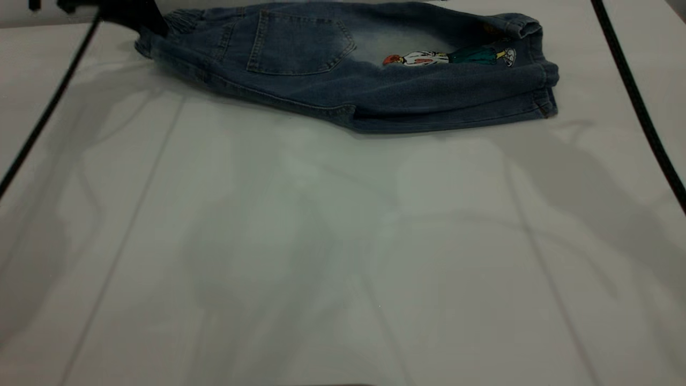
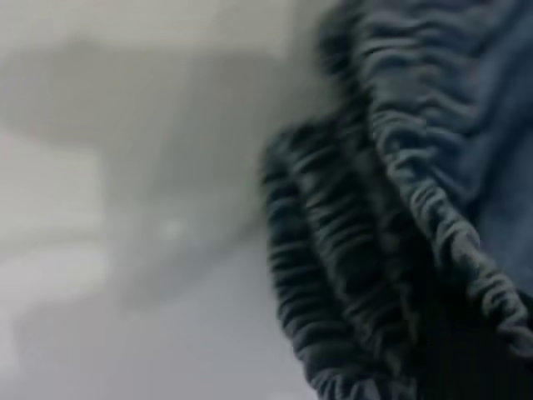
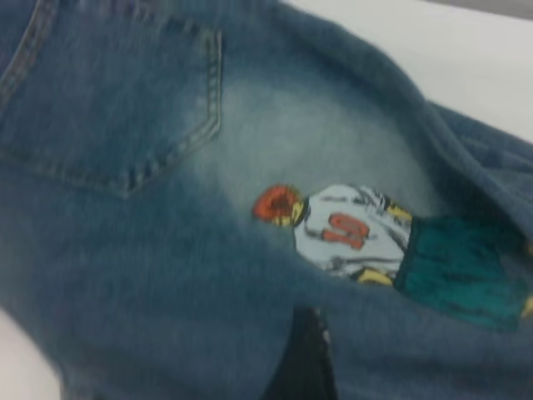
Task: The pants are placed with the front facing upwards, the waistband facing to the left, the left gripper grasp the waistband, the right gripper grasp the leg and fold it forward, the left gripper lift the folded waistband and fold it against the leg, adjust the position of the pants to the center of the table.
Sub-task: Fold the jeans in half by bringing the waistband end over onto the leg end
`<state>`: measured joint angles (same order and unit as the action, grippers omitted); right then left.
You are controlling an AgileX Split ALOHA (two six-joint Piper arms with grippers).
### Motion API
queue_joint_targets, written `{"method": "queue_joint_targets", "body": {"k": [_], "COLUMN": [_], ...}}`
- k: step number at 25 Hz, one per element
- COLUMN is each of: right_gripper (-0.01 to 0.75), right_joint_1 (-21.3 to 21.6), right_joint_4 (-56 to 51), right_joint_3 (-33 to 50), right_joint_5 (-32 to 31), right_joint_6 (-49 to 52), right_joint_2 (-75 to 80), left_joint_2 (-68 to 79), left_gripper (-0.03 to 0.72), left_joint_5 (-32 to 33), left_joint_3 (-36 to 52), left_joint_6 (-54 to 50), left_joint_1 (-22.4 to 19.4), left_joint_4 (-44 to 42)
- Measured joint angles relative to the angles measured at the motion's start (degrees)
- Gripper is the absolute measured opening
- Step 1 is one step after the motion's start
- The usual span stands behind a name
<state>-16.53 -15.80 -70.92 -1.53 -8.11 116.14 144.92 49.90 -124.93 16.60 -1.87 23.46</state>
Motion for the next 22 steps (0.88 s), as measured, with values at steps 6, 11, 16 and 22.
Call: {"method": "queue_joint_targets", "body": {"k": [6, 11, 16, 22], "right_gripper": [0.558, 0.558, 0.558, 0.558], "right_joint_1": [0.0, -0.8, -2.5, -5.0], "right_joint_4": [-1.9, -2.2, -2.3, -2.2], "right_joint_3": [-4.3, -5.5, -5.6, -5.9], "right_joint_5": [0.0, 0.2, 0.2, 0.9], "right_joint_6": [0.0, 0.1, 0.2, -0.3], "right_joint_2": [7.0, 10.8, 15.1, 17.4], "left_joint_2": [-4.9, -6.3, -7.8, -10.2], "left_gripper": [0.041, 0.041, 0.041, 0.041], "left_joint_5": [11.6, 17.1, 16.7, 15.4], "left_joint_3": [0.0, 0.0, 0.0, -1.1], "left_joint_6": [0.6, 0.6, 0.6, 0.7], "left_joint_1": [0.5, 3.0, 7.1, 12.1], "left_joint_4": [-3.8, -8.7, -9.4, -9.5]}}
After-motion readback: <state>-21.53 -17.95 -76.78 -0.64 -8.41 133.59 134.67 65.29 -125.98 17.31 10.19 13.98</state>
